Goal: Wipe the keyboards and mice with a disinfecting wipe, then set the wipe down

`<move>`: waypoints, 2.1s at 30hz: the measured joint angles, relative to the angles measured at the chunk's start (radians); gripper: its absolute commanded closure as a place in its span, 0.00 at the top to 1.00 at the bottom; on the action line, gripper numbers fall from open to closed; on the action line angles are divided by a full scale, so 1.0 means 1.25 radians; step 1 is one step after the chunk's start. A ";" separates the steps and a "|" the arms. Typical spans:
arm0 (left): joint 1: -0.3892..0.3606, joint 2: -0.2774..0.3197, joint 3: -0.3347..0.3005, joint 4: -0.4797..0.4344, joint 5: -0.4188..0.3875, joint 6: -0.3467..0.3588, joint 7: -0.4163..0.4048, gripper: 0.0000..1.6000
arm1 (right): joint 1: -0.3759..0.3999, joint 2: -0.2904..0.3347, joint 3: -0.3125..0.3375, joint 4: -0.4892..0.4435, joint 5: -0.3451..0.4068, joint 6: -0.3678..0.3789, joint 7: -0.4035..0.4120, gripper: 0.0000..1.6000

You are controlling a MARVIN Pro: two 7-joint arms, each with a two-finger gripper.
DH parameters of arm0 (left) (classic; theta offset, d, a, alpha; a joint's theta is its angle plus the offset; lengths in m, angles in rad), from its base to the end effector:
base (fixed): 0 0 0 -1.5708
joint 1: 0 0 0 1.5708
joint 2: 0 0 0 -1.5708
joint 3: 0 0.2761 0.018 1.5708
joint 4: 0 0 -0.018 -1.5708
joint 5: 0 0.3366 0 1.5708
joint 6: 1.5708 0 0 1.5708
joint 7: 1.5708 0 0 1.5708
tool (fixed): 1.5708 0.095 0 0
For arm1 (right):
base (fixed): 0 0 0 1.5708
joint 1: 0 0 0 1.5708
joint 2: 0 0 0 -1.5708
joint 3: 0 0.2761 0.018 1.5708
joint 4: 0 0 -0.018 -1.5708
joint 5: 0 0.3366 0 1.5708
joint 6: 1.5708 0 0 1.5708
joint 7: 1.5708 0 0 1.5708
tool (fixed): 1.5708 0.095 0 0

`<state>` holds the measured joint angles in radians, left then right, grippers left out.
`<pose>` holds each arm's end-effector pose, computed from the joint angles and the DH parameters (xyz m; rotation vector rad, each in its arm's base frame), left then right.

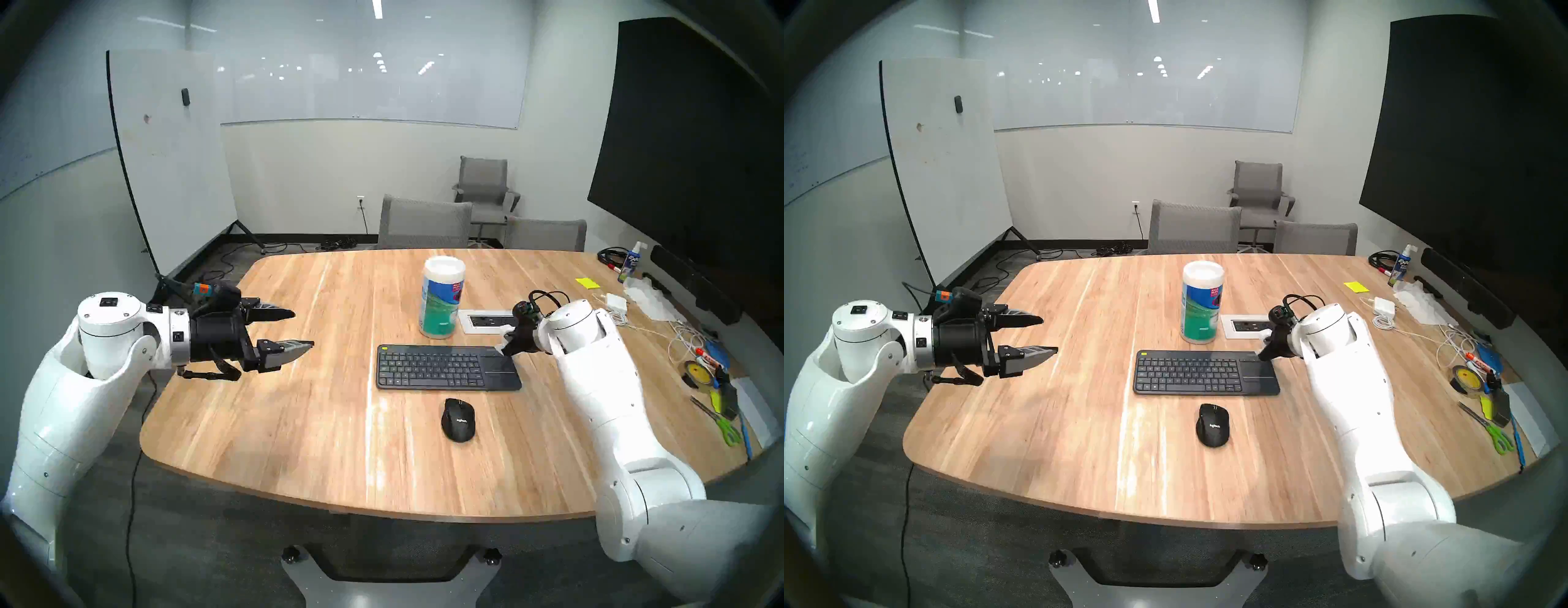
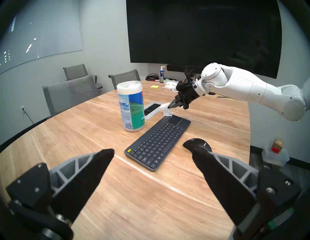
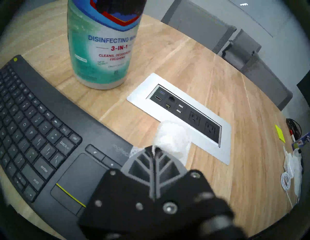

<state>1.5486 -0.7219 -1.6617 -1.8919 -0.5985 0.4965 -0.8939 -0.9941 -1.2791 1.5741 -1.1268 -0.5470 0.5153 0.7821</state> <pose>0.3952 0.0873 -0.1237 1.9392 -1.0591 1.4076 0.5624 -0.1122 -0.2407 2.5959 0.9129 1.2614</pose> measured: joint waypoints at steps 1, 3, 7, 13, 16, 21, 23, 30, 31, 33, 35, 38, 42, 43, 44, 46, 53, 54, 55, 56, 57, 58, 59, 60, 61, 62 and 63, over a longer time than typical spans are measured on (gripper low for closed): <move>0.000 0.000 0.000 0.000 0.000 0.000 0.000 1.00 | -0.006 0.004 0.001 -0.010 0.002 0.000 0.012 0.00; 0.000 0.000 0.000 0.000 0.000 0.000 0.000 1.00 | -0.018 0.012 0.003 -0.032 0.005 -0.002 0.035 0.00; 0.000 0.000 0.000 0.000 0.000 0.000 0.000 1.00 | -0.043 0.025 0.003 -0.072 0.010 -0.005 0.081 0.00; 0.000 0.000 0.000 0.000 0.000 0.000 0.000 1.00 | -0.081 0.039 -0.002 -0.130 0.021 -0.013 0.148 0.00; 0.000 0.000 0.000 0.000 0.000 0.000 0.000 1.00 | -0.097 0.043 -0.009 -0.156 0.025 -0.018 0.174 0.00; 0.000 0.000 0.000 0.000 0.000 0.000 0.000 1.00 | -0.128 0.046 -0.021 -0.214 0.030 -0.025 0.209 0.00; 0.000 0.000 0.000 0.000 0.000 0.000 0.000 1.00 | -0.139 0.047 -0.025 -0.234 0.032 -0.026 0.217 0.00; 0.000 0.000 0.000 0.000 0.000 0.000 0.000 1.00 | -0.174 0.039 -0.045 -0.303 0.036 -0.024 0.239 0.00; 0.000 0.000 0.000 0.000 0.000 0.000 0.000 1.00 | -0.179 0.037 -0.049 -0.312 0.036 -0.023 0.240 0.00; 0.000 0.000 0.000 0.000 0.000 0.000 0.000 1.00 | -0.190 0.029 -0.059 -0.337 0.036 -0.015 0.243 0.00; 0.000 0.000 0.000 0.000 0.000 0.000 0.000 1.00 | -0.198 0.023 -0.066 -0.353 0.035 -0.007 0.243 0.00; 0.000 0.000 0.000 0.000 0.000 0.000 0.000 1.00 | -0.212 0.013 -0.080 -0.384 0.031 0.010 0.237 0.00; 0.000 0.000 0.000 0.000 0.000 0.000 0.000 1.00 | -0.232 -0.005 -0.103 -0.428 0.013 0.041 0.217 0.00; 0.000 0.000 0.000 0.000 0.000 0.000 0.000 1.00 | -0.235 -0.008 -0.106 -0.435 0.009 0.046 0.215 0.00; 0.000 0.000 0.000 0.000 0.000 0.000 0.000 1.00 | -0.239 -0.012 -0.111 -0.445 0.005 0.054 0.210 0.00; 0.000 0.000 0.000 0.000 0.000 0.000 0.000 1.00 | -0.247 -0.021 -0.122 -0.464 -0.006 0.072 0.199 0.00; 0.000 0.000 0.000 0.000 0.000 0.000 0.000 1.00 | -0.277 -0.050 -0.155 -0.535 -0.048 0.144 0.159 0.00; 0.000 0.000 0.000 0.000 0.000 0.000 0.000 1.00 | -0.280 -0.052 -0.158 -0.541 -0.052 0.152 0.155 0.00; 0.000 0.000 0.000 0.000 0.000 0.000 0.000 1.00 | -0.284 -0.056 -0.162 -0.551 -0.058 0.163 0.150 0.00; 0.000 0.000 0.000 0.000 -0.001 0.000 0.000 1.00 | -0.290 -0.060 -0.167 -0.562 -0.064 0.176 0.144 0.00; 0.000 0.000 0.000 0.000 -0.001 0.000 0.000 1.00 | -0.292 -0.063 -0.170 -0.567 -0.068 0.181 0.142 0.00; 0.000 0.000 0.000 0.000 -0.001 0.000 0.000 1.00 | -0.295 -0.065 -0.172 -0.573 -0.071 0.187 0.139 0.00; 0.000 0.000 0.000 0.000 -0.001 0.000 0.000 1.00 | -0.296 -0.066 -0.174 -0.575 -0.073 0.190 0.137 0.00; 0.000 0.000 -0.001 0.000 -0.001 0.000 0.000 1.00 | -0.299 -0.069 -0.177 -0.581 -0.077 0.199 0.133 0.00; 0.000 0.000 -0.001 0.000 -0.001 0.000 0.000 1.00 | -0.301 -0.072 -0.181 -0.584 -0.082 0.205 0.129 0.00; 0.000 0.000 -0.001 0.000 -0.001 0.000 0.000 1.00 | -0.301 -0.073 -0.182 -0.585 -0.082 0.206 0.128 0.00; 0.000 0.000 -0.001 0.000 -0.001 0.000 0.000 1.00 | -0.303 -0.077 -0.186 -0.587 -0.088 0.212 0.123 0.00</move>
<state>1.5486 -0.7219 -1.6625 -1.8920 -0.5996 0.4961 -0.8935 -1.3731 -1.3750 1.3413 -1.8610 -0.6573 0.7809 0.9359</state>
